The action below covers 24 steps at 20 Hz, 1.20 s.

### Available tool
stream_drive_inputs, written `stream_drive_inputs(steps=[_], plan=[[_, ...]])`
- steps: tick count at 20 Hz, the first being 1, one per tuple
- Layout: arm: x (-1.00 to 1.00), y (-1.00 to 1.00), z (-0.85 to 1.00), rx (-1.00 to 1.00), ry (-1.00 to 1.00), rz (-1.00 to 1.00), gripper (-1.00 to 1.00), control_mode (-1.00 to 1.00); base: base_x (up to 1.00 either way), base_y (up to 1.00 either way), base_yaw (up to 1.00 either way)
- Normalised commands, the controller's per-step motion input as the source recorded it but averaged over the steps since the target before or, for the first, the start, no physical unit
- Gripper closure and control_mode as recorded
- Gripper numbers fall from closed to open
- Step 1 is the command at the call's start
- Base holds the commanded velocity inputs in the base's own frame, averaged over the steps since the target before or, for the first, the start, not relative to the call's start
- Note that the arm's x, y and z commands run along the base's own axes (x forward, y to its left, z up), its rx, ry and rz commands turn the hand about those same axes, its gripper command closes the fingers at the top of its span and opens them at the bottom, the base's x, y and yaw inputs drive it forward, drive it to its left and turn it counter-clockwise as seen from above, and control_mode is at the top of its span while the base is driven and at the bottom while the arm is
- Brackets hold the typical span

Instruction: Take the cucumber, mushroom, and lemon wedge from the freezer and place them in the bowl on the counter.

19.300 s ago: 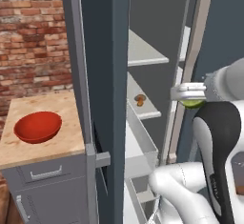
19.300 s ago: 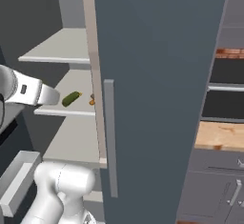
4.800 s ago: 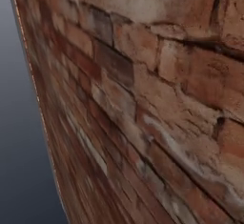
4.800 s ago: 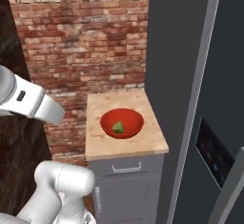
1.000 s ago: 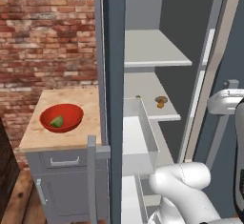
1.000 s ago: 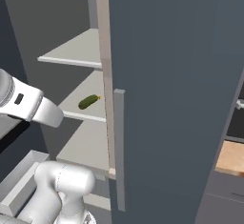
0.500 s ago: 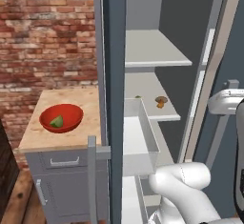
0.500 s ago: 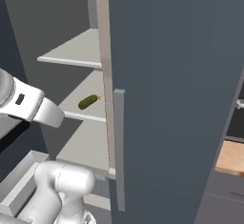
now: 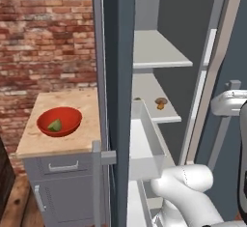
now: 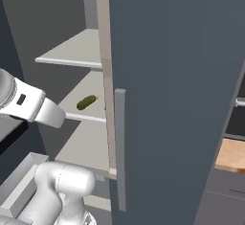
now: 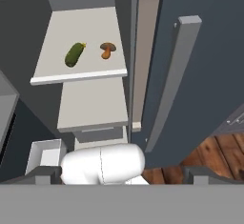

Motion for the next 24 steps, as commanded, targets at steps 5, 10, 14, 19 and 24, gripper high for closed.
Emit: stream_drive_inputs(steps=[5, 10, 14, 19, 24], plan=[[0.00, 0.00, 0.00, 0.00, 0.00, 0.00, -1.00, 1.00, 0.39, 0.78, -0.10], [0.00, 0.00, 0.00, 0.00, 0.00, 0.00, -1.00, 1.00, 0.35, 0.71, -0.07], [0.00, 0.00, 0.00, 0.00, 0.00, 0.00, -1.00, -1.00, 0.07, 0.19, 0.00], [0.31, 0.23, -0.27, 0.00, 0.00, 0.00, -1.00, -1.00, 0.00, 0.00, 0.00], [0.66, 0.35, -0.38, 0.00, -0.03, 0.00, -1.00, -1.00, 0.00, 0.00, 0.00]])
